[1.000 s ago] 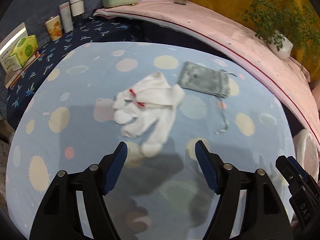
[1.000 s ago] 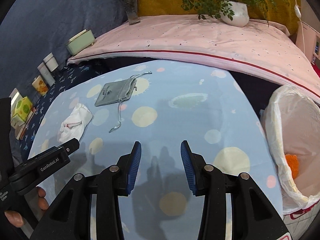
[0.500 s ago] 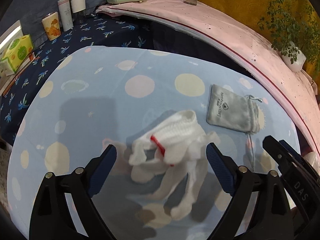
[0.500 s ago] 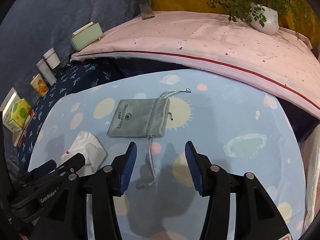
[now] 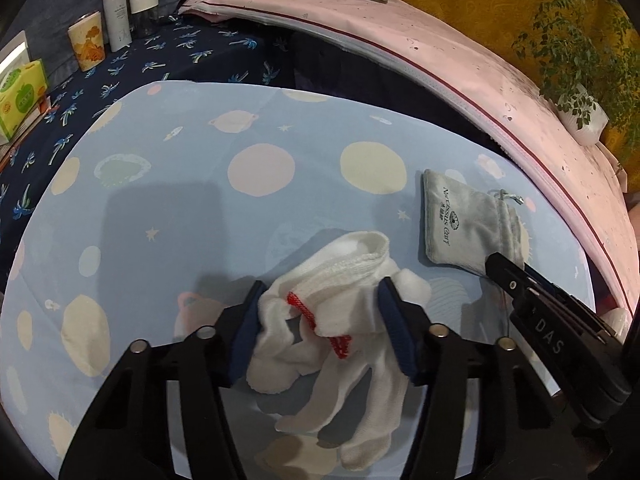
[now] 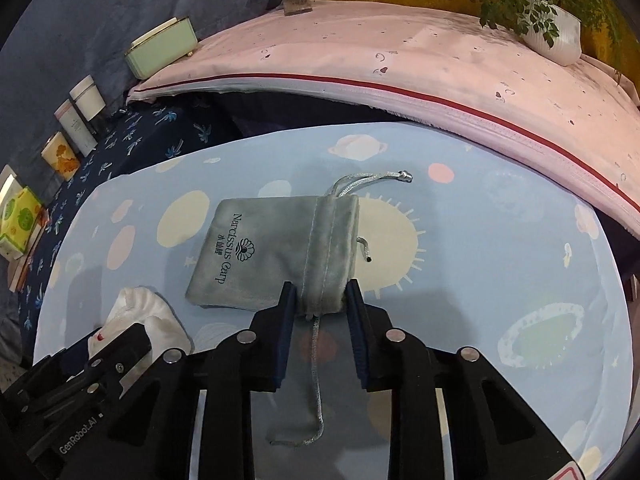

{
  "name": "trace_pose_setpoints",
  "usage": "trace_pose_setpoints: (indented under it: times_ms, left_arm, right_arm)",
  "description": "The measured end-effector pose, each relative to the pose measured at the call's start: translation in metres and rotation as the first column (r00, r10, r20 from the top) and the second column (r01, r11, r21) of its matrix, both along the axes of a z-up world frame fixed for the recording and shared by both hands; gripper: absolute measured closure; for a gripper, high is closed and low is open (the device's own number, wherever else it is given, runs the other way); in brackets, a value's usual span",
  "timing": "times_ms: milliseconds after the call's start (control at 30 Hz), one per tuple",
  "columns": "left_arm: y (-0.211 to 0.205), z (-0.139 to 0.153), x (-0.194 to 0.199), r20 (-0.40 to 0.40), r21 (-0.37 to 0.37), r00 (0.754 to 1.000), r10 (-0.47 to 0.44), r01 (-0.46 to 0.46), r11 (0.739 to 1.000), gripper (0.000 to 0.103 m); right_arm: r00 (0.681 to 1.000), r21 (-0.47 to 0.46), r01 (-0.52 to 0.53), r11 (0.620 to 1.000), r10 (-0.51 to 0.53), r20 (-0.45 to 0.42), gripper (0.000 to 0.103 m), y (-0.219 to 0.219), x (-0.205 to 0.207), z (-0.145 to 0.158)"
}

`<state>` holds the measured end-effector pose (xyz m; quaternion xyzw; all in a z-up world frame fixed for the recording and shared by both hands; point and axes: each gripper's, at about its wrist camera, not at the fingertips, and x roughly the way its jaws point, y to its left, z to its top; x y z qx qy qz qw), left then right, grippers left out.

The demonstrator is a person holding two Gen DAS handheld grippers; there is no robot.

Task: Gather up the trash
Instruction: 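Grasp the white glove with the left tool while the right grasps the grey pouch, then lift the glove and grey pouch and carry both over the bin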

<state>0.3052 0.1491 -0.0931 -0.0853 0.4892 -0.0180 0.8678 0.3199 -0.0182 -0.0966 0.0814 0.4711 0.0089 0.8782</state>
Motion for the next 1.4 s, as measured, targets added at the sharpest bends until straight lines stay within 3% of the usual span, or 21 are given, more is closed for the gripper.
trace_pose_setpoints:
  times_ms: [133,333,867,1400]
  left_arm:
    - [-0.006,0.003,-0.007,0.017,0.007,1.0,-0.018,0.017,1.0,0.074]
    - [-0.015,0.01,-0.023,0.017,-0.005,0.999,-0.029,0.029,1.0,0.087]
    - [-0.091,0.059,-0.093,0.092,-0.005,0.985,-0.148,0.149,0.989,0.09]
    - [-0.216,0.103,-0.149,0.159,0.027,0.923,-0.351,0.351,0.936,0.089]
  right_arm:
    - [1.0,-0.006,-0.015,1.0,0.015,0.003,0.089,0.001,-0.013,0.0]
    - [1.0,-0.003,-0.008,1.0,0.008,0.012,0.091,-0.007,-0.044,0.005]
    - [0.987,0.031,0.118,0.993,-0.121,0.108,0.093,-0.085,-0.133,0.057]
    - [0.937,0.05,0.28,0.959,-0.284,0.204,0.093,-0.196,-0.212,0.099]
